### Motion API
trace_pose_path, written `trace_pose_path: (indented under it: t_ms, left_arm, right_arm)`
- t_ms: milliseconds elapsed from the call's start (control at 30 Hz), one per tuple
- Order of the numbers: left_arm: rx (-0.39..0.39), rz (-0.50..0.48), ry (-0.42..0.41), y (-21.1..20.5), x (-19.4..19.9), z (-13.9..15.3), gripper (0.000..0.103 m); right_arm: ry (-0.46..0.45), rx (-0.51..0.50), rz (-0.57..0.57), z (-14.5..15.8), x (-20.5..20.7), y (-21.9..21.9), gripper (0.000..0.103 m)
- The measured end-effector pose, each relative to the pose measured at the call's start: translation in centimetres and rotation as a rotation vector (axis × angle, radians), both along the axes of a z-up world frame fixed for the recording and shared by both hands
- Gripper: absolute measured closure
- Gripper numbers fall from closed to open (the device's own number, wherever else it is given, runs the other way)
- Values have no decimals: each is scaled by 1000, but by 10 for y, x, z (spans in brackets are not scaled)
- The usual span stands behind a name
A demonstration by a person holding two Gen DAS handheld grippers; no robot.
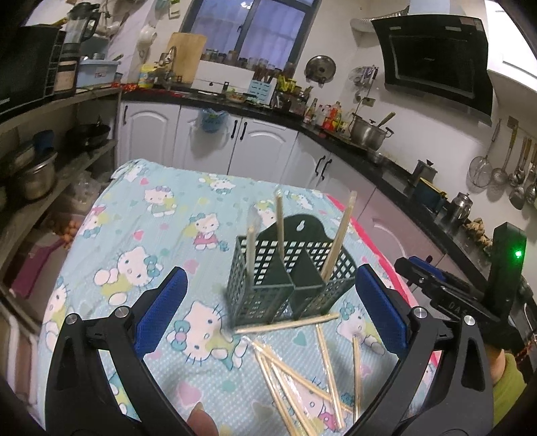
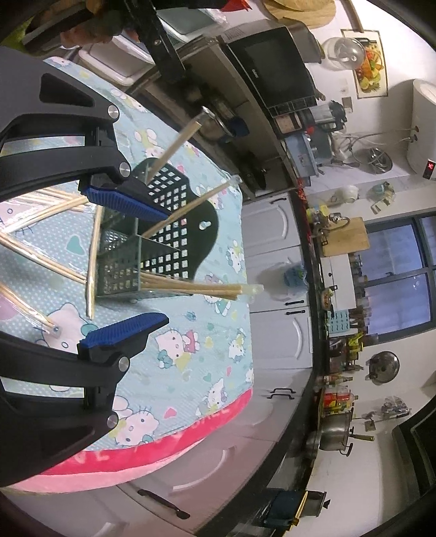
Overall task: Organize utensils
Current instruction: 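Open the left tool and pull it back from the caddy, then lower the left tool onto a wrapped chopstick beside the caddy and close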
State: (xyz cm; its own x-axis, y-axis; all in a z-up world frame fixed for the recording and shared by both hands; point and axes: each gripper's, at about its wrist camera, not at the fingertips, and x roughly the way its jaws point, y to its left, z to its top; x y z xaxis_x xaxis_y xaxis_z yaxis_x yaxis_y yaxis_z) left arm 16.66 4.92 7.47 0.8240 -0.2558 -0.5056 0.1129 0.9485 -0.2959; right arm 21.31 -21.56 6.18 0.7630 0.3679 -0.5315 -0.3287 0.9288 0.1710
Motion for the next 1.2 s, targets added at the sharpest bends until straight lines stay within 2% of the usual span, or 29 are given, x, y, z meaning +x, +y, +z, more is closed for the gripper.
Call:
trace_pose_path:
  t_ms: [533, 933, 1100, 1200]
  left_arm:
    - [27, -7, 88, -4, -9, -35, 11]
    - [21, -34, 212, -14, -5, -78, 11]
    - [3, -41, 262, -16, 1, -96, 19]
    - [-19, -46, 288, -16, 6, -105, 27]
  right_arm:
    - [36, -27, 3, -13, -14, 0, 48]
    - [75, -52, -19, -31, -12, -6, 48]
    - [99, -69, -40, -48, -8, -11, 48]
    - [116, -84, -44, -59, -4, -14, 48]
